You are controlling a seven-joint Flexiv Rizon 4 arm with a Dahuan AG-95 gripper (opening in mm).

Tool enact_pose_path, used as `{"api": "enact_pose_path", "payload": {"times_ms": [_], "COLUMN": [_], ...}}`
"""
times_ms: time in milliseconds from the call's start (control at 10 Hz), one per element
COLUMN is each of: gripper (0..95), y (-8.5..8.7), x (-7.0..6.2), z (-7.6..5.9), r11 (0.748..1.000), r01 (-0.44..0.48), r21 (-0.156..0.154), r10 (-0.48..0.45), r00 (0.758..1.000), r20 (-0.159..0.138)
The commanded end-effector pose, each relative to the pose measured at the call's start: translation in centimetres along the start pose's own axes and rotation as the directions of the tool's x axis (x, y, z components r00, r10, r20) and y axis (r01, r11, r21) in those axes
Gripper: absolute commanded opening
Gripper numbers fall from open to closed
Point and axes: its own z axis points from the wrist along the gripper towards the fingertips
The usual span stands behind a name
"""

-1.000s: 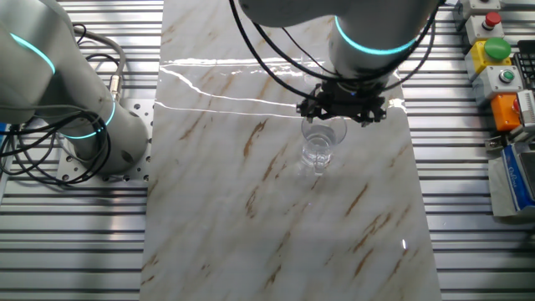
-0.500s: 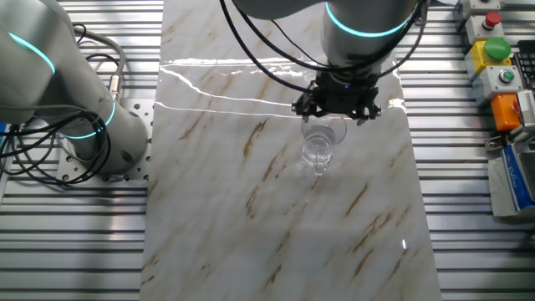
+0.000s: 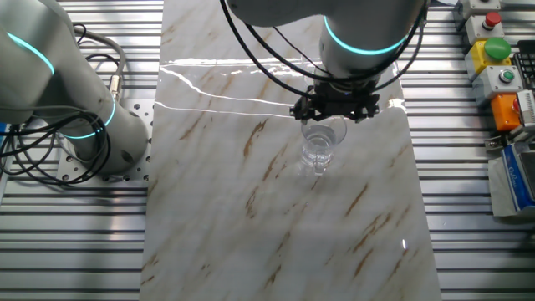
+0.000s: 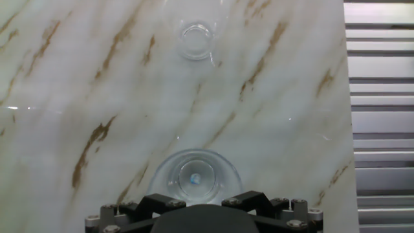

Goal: Pour the water from one cup into another empty cup

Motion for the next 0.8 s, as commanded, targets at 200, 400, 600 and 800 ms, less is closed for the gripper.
{"api": "enact_pose_path", "payload": {"times_ms": [200,400,600,800], "gripper": [95.0,95.0,95.0,95.0], "y": [-0.03,-0.03,-0.03,-0.03], "x": [-0.14,-0.14,-0.14,-0.14], "z": [0.02,0.02,0.02,0.02], "r11": [0.997,0.993,0.992,0.99], "r01": [-0.072,-0.121,-0.129,-0.139], "r21": [0.009,0.014,0.014,0.004], "r10": [0.072,0.122,0.13,0.139], "r00": [0.997,0.992,0.991,0.99], "r20": [-0.024,-0.026,-0.032,-0.025]}}
